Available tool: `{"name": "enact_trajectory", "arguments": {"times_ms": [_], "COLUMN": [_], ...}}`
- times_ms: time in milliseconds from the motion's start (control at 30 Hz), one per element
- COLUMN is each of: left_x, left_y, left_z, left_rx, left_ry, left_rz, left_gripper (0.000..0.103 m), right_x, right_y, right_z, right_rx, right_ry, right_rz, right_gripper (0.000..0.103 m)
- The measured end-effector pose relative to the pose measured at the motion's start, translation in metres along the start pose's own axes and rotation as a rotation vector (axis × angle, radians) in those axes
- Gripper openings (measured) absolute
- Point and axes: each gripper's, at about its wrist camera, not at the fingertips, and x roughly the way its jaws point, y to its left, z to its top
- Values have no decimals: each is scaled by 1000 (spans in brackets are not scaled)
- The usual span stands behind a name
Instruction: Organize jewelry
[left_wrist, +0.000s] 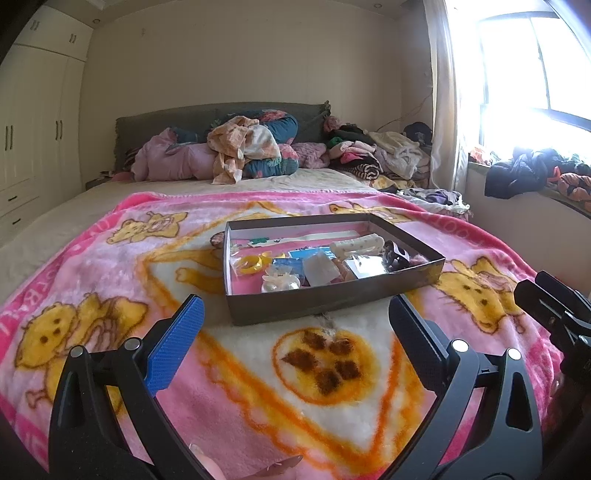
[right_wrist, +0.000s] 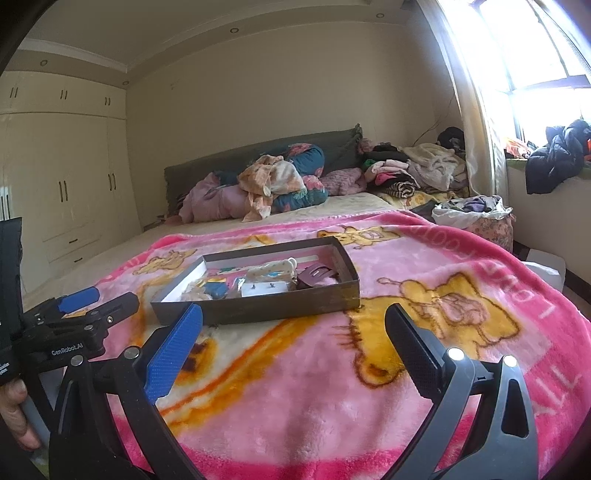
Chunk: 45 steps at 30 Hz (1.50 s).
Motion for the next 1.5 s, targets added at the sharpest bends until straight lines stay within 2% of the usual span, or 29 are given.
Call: {"name": "enact_trajectory", "arguments": {"times_ms": [1500], "left_x": [0], "left_y": [-1], "left_z": [-2], "left_rx": [-2], "left_ry": [2], "left_rz": [1], "left_gripper": [92], "right_x": [-1], "right_y": [3], "right_z": [0], "right_rx": [-8], "right_ry": [1], "right_rz": [9], "right_gripper": [97]}}
